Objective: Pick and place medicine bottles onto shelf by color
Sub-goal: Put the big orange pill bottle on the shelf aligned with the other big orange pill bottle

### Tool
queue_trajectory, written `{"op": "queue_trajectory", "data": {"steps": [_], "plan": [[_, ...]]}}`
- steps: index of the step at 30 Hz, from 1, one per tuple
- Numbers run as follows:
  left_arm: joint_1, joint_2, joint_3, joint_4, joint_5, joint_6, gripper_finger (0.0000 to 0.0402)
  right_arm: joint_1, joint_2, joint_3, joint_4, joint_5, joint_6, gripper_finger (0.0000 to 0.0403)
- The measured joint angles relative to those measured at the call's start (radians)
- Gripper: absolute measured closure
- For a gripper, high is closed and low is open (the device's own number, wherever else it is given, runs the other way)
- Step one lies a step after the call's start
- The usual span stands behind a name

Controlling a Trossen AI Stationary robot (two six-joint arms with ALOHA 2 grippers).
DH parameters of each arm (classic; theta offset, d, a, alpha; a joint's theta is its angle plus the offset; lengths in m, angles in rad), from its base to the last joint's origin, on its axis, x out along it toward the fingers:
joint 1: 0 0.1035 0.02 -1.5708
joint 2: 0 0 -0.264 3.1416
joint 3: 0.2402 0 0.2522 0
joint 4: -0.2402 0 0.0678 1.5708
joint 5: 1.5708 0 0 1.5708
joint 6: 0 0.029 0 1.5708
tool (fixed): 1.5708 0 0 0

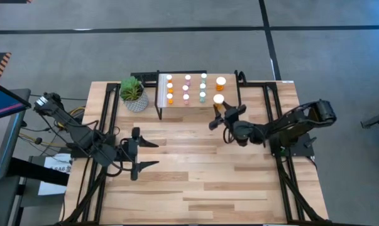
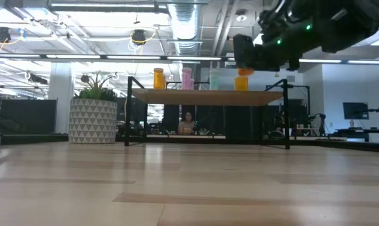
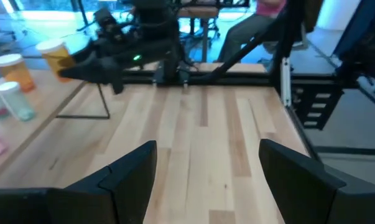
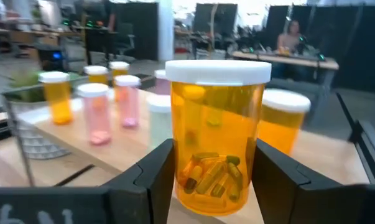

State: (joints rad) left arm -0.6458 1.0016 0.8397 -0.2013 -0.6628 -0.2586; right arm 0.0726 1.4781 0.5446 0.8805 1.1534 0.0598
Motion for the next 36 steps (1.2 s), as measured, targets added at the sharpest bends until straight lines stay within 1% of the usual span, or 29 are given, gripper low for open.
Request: {"op": "queue_trajectory", "data": {"steps": [5, 10, 15, 21, 24, 31, 36], "plan": [[0.0, 0.0, -0.02, 0.039, 0.02, 0.015, 0.0133, -0.053, 0.0, 0.0, -0.069, 0.0, 0.097, 0.0205], [0.0, 0.0, -0.021, 0.037, 0.03, 0.015, 0.0133, -0.095, 0.0, 0.0, -0.078, -0.003, 0.125, 0.0206], [0.0, 0.0, -0.021, 0.036, 0.03, 0.03, 0.0133, -0.116, 0.0, 0.0, -0.086, -0.03, 0.151, 0.0199], [0.0, 0.0, -0.021, 0.036, 0.03, 0.031, 0.0133, -0.157, 0.001, 0.0, -0.22, -0.076, 0.279, 0.0198], [0.0, 0.0, -0.021, 0.035, 0.03, 0.031, 0.0133, -0.172, 0.0, 0.0, -0.253, -0.086, 0.328, 0.0197], [0.0, 0.0, -0.021, 0.035, 0.03, 0.031, 0.0133, -0.186, 0.0, 0.0, -0.253, -0.105, 0.325, 0.0193], [0.0, 0.0, -0.021, 0.035, 0.029, 0.031, 0.0133, -0.203, 0.0, 0.001, -0.271, -0.141, 0.323, 0.0187]]}}
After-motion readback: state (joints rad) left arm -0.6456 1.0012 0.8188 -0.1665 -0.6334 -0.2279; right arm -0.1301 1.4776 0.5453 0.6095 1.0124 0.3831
